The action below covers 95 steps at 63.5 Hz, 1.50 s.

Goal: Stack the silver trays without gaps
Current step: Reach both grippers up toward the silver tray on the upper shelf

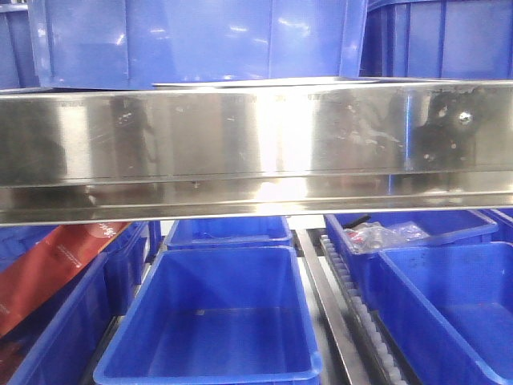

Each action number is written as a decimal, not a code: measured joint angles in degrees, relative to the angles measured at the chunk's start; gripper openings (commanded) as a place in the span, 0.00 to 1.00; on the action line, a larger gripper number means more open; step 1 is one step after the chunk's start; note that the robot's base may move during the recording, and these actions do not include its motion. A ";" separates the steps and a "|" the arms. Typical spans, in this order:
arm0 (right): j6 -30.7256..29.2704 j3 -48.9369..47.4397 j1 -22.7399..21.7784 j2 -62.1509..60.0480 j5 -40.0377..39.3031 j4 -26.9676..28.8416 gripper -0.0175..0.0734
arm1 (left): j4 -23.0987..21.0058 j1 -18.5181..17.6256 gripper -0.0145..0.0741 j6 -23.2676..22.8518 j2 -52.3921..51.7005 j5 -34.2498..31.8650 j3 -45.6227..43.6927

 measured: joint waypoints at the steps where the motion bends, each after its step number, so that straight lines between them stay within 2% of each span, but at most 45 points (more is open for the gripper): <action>1: 0.00 0.00 0.00 0.00 0.00 0.00 0.11 | 0.00 0.00 0.15 0.00 0.00 0.00 0.00; 68: 0.00 0.00 0.00 0.00 0.00 0.00 0.11 | 0.00 0.00 0.15 0.00 0.00 -0.52 0.00; 76: 0.00 0.00 0.00 0.00 -3.31 0.00 0.11 | -0.30 0.00 0.15 0.00 0.00 -5.22 0.04; 82: 0.00 0.00 0.00 0.00 -8.16 0.00 0.11 | -2.85 0.00 0.15 0.00 0.00 -10.05 0.04; 89: 0.44 0.00 0.00 0.00 -14.18 0.00 0.11 | -4.18 0.00 0.15 0.00 -0.02 -10.94 -3.07; 95: 1.17 -2.43 0.00 -0.02 -14.81 0.00 0.11 | -4.35 0.00 0.15 0.00 -0.12 -11.18 -9.09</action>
